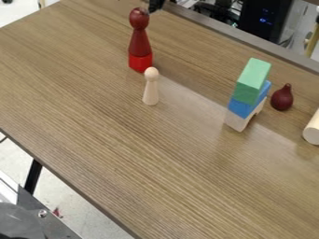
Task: Removed the pawn from the red cube
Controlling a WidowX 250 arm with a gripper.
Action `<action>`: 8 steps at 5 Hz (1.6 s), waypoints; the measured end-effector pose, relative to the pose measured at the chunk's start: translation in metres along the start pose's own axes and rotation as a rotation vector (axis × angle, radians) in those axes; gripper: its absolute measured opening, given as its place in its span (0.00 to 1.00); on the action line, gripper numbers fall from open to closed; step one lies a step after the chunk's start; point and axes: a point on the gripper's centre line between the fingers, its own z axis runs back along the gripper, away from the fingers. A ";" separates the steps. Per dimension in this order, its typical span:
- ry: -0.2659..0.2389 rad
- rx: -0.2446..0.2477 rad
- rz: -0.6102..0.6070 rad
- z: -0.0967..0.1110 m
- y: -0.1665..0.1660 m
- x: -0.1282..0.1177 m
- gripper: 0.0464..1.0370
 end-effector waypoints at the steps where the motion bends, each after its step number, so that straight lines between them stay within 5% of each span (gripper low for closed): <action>1: 0.022 0.012 -0.008 -0.003 0.004 0.002 0.96; 3: 0.084 0.003 -0.003 -0.014 0.010 0.003 0.96; 6: 0.180 -0.085 -0.023 -0.013 0.019 -0.009 0.91; 8: 0.304 -0.190 -0.071 -0.025 0.021 -0.018 0.50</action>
